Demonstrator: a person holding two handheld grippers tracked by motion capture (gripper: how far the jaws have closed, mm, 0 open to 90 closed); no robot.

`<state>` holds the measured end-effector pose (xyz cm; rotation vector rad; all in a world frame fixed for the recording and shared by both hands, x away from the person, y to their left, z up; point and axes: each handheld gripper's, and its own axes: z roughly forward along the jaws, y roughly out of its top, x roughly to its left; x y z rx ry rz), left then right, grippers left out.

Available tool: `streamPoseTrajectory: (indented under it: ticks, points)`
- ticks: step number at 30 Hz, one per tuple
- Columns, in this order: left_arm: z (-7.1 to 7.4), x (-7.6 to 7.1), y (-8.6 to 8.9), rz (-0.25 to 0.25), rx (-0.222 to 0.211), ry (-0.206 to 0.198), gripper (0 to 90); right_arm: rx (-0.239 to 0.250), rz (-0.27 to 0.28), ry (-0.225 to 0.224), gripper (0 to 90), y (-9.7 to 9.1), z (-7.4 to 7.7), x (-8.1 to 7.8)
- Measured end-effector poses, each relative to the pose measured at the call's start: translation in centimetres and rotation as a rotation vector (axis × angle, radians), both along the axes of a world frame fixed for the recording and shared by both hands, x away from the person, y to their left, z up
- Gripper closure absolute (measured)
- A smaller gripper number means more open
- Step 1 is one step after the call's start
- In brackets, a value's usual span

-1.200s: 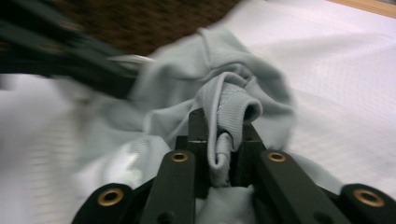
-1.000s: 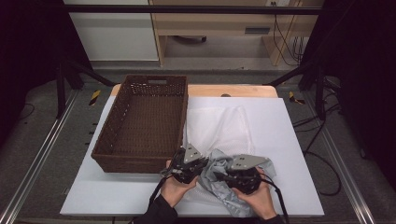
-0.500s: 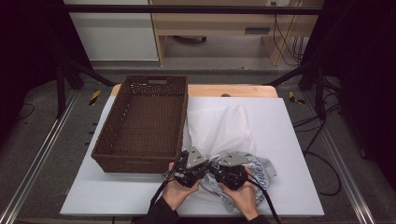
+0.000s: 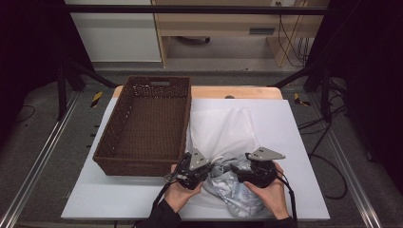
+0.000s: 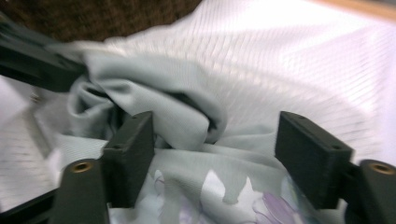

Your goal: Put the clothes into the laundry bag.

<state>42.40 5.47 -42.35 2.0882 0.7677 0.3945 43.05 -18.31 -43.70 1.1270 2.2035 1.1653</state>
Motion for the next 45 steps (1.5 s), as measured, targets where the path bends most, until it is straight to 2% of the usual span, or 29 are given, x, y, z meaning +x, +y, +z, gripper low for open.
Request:
streamPoseTrajectory:
  ticks: [1, 3, 5, 6, 8, 10, 12, 14, 16, 18, 19, 21, 22, 25, 27, 29, 30, 31, 32, 33, 34, 36, 37, 38, 39, 41, 42, 43, 45]
  points:
    - [0.0, 0.0, 0.0, 0.000, 0.004, 0.002, 88.3, -0.001, 0.020, 0.007, 38.1, 0.3, -0.6, 0.3]
    - [-0.1, 0.1, 0.0, 0.005, 0.005, 0.005, 88.3, -0.010, 0.049, 0.011, 56.0, 0.8, -1.3, 0.5]
    - [-0.1, 0.1, 0.0, 0.013, 0.011, 0.006, 88.3, -0.017, 0.072, 0.005, 74.6, 1.0, -1.1, 0.2]
    - [-0.1, 0.2, 0.1, 0.017, 0.010, 0.006, 88.3, 0.000, 0.098, 0.000, 84.7, 0.9, -0.7, -0.2]
    - [0.0, 0.2, 0.2, 0.024, 0.003, 0.006, 88.3, 0.065, 0.163, 0.004, 86.4, 0.7, 0.0, -0.7]
    - [0.1, 0.3, 0.4, 0.029, -0.001, 0.004, 88.3, 0.087, 0.226, 0.019, 86.8, 1.1, 0.3, -1.1]
    - [0.4, 0.3, 0.5, 0.037, -0.012, 0.004, 88.4, 0.081, 0.277, 0.033, 86.9, 2.2, 0.1, -1.5]
    - [0.7, 0.2, 0.7, 0.036, -0.027, 0.003, 88.4, 0.053, 0.309, 0.048, 86.9, 3.6, -0.4, -1.6]
    - [1.3, -0.2, 0.6, 0.020, -0.046, -0.014, 88.4, 0.028, 0.314, 0.057, 86.9, 4.7, -0.8, -1.5]
    - [1.9, -0.8, 0.3, -0.006, -0.053, -0.038, 88.4, -0.006, 0.288, 0.070, 86.8, 5.6, -1.4, -1.2]
    - [1.9, -1.1, 0.0, -0.017, -0.058, -0.042, 88.4, -0.015, 0.258, 0.061, 86.8, 6.0, -1.7, -0.9]
    - [1.8, -1.4, -0.4, -0.030, -0.040, -0.042, 88.4, -0.016, 0.168, 0.015, 86.7, 6.0, -2.0, -0.3]
    - [1.6, -1.4, -0.5, -0.031, -0.033, -0.044, 88.4, -0.008, 0.108, -0.010, 86.5, 5.9, -2.1, -0.1]
    - [0.7, -0.9, -0.6, -0.020, -0.012, -0.020, 88.4, -0.004, 0.004, -0.055, 85.5, 5.4, -2.5, 0.4]
    - [0.3, -0.6, -0.4, -0.014, -0.001, -0.009, 88.4, 0.019, 0.000, -0.045, 82.1, 5.1, -2.6, 0.5]
    - [0.1, -0.3, -0.2, -0.007, 0.004, -0.002, 88.4, 0.045, 0.037, -0.011, 72.1, 4.7, -2.2, 0.5]
    - [0.1, -0.3, -0.2, -0.004, 0.005, -0.002, 88.4, 0.063, 0.064, 0.024, 66.3, 4.3, -1.7, 0.4]
    - [0.0, -0.1, 0.0, 0.001, 0.004, 0.001, 88.4, 0.069, 0.072, 0.047, 61.5, 4.0, -1.4, 0.3]
    - [0.0, -0.1, 0.0, 0.002, 0.006, 0.001, 88.3, 0.039, 0.098, 0.062, 56.2, 3.4, -0.8, -0.2]
    - [-0.1, 0.0, 0.1, 0.005, 0.010, 0.000, 88.4, 0.026, 0.100, 0.053, 54.7, 3.1, -0.6, -0.5]
    - [-0.1, 0.0, 0.1, 0.008, 0.010, 0.002, 88.3, 0.004, 0.096, 0.021, 50.9, 2.2, 0.0, -0.9]
    - [-0.1, 0.0, 0.0, 0.007, 0.014, 0.002, 88.3, 0.005, 0.078, -0.002, 40.3, 0.5, 0.7, -1.2]
    - [-0.1, -0.1, -0.1, 0.006, 0.017, -0.002, 88.3, 0.003, 0.054, -0.021, 36.2, -0.2, 0.9, -1.2]
    - [-0.2, -0.1, -0.1, 0.005, 0.020, -0.003, 88.3, -0.010, 0.004, -0.038, 29.9, -1.4, 1.0, -1.1]
    - [-0.2, -0.1, -0.2, 0.002, 0.023, -0.005, 88.3, -0.010, -0.025, -0.034, 24.5, -2.0, 1.0, -0.9]
    - [-0.3, -0.1, -0.2, -0.002, 0.025, -0.001, 88.3, -0.019, -0.071, -0.007, 21.9, -3.2, 0.3, -0.4]
    - [-0.4, 0.0, -0.2, -0.002, 0.026, 0.005, 88.3, -0.021, -0.071, 0.007, 21.0, -3.3, -0.1, -0.2]
    - [-0.5, 0.1, -0.3, -0.001, 0.029, 0.008, 88.3, -0.021, -0.057, 0.042, 21.3, -3.2, -0.7, 0.1]
    - [-0.7, 0.2, -0.3, 0.001, 0.033, 0.013, 88.3, -0.010, -0.018, 0.077, 27.0, -2.5, -1.6, 0.5]
